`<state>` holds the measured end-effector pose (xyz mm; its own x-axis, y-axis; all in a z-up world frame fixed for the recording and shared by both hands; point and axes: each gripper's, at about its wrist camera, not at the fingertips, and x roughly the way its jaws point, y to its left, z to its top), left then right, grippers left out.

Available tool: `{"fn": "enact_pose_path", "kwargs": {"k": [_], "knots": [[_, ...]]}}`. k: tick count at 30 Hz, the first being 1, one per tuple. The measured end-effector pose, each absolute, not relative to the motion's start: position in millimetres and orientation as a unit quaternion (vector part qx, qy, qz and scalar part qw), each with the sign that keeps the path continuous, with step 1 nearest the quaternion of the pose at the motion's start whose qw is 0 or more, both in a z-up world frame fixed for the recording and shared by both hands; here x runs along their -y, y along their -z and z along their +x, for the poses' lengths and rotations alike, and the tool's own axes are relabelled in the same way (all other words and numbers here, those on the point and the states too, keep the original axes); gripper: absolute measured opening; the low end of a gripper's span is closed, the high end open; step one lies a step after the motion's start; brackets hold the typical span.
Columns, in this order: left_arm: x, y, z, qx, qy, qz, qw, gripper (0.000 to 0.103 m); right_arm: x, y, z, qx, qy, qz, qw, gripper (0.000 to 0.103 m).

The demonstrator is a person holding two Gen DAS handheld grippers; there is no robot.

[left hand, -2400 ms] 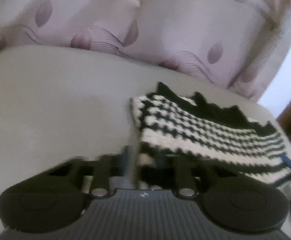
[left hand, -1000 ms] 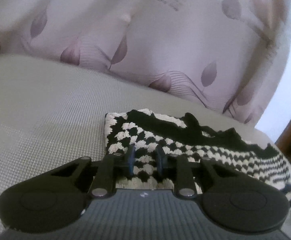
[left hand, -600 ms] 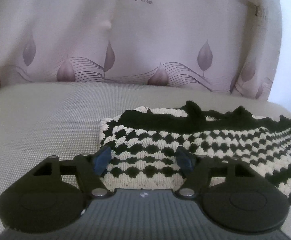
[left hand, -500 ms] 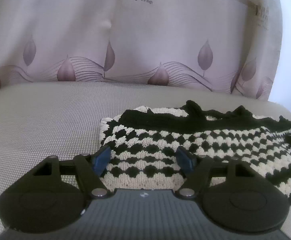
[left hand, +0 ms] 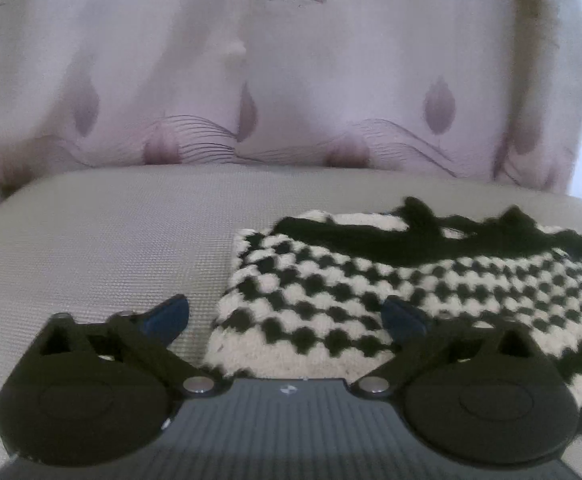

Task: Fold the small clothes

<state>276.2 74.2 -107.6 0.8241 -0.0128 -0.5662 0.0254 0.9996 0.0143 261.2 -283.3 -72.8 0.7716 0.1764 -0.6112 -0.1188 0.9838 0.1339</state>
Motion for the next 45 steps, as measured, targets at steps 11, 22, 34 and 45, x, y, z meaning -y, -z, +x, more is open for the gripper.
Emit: {"fn": "enact_pose_path", "kwargs": {"k": [11, 22, 34, 45], "knots": [[-74, 107, 276, -0.298, 0.009, 0.017, 0.954, 0.101, 272, 87, 254, -0.366, -0.073, 0.004, 0.928, 0.1], [-73, 106, 276, -0.298, 0.007, 0.022, 0.954, 0.102, 272, 86, 255, -0.368, -0.086, 0.001, 0.926, 0.103], [-156, 87, 315, -0.383, 0.149, -0.134, 0.902, 0.071, 287, 80, 246, -0.342, -0.111, 0.047, 0.932, 0.103], [-144, 104, 344, -0.422, 0.241, -0.107, 0.868, 0.054, 286, 78, 243, -0.332, -0.12, 0.05, 0.934, 0.103]]}}
